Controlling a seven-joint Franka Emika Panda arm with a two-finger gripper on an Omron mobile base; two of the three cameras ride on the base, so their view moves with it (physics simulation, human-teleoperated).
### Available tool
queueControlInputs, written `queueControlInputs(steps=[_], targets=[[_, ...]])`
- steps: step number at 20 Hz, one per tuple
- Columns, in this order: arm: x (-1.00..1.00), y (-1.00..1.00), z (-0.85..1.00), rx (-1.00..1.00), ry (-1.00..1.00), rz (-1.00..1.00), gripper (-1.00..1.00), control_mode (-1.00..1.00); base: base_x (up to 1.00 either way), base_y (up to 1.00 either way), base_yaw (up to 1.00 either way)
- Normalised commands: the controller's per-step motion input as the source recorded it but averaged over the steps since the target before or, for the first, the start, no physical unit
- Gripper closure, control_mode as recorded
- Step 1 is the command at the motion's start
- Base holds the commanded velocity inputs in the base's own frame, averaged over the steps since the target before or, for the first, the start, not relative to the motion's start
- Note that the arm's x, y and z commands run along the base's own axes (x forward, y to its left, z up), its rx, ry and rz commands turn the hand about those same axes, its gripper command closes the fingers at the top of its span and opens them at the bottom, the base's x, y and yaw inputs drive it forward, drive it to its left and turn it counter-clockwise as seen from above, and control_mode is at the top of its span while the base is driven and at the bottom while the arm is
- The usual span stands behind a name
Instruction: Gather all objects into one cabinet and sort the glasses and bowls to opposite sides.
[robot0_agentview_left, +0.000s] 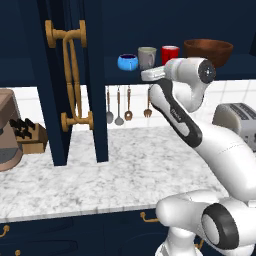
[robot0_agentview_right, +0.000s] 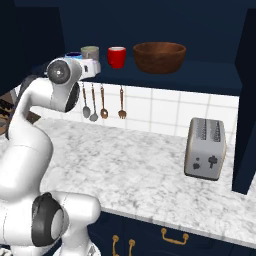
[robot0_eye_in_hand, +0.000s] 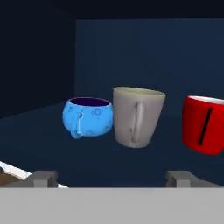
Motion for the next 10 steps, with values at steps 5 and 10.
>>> queueControlInputs(steps=[5,10], targets=[[-1.00,-0.07,-0.26,0.00,-0.33,0.10,-1.00,-1.00,0.00,0.00,0.00],[-1.00,-0.23,-0.09,0.00,-0.31,0.05,-1.00,-1.00,0.00,0.00,0.00]])
